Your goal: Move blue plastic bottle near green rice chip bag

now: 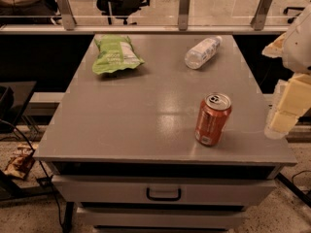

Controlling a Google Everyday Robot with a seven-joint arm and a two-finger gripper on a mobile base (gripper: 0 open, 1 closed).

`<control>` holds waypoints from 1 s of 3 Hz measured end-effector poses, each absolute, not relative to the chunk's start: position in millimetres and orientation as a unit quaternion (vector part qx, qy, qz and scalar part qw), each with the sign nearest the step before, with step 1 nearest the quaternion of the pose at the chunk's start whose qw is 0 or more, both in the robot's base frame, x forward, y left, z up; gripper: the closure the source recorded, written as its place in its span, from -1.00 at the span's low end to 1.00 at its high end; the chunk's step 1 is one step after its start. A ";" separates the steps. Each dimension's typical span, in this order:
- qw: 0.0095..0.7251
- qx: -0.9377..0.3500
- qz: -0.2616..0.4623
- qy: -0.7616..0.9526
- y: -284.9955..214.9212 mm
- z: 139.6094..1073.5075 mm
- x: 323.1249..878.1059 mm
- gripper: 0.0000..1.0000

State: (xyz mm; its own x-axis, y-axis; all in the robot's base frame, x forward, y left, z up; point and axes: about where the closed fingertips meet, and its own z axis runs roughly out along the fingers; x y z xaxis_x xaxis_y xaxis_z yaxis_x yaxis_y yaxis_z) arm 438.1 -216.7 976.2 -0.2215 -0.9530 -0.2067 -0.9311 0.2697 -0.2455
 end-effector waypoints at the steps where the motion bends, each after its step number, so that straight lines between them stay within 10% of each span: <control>1: 0.159 -0.603 -0.034 0.781 -216.6 976.2 438.1 -1.00; 3: 0.185 -0.630 -0.047 0.753 -219.4 983.2 499.2 -1.00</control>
Offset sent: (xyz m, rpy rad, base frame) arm 0.0576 -0.0009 0.0104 0.0125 -0.0677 0.0777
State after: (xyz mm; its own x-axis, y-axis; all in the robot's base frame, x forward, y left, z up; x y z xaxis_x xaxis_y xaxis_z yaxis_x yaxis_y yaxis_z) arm 499.2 -219.4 983.2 -0.1375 -0.9658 -0.2200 -0.9309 0.2019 -0.3044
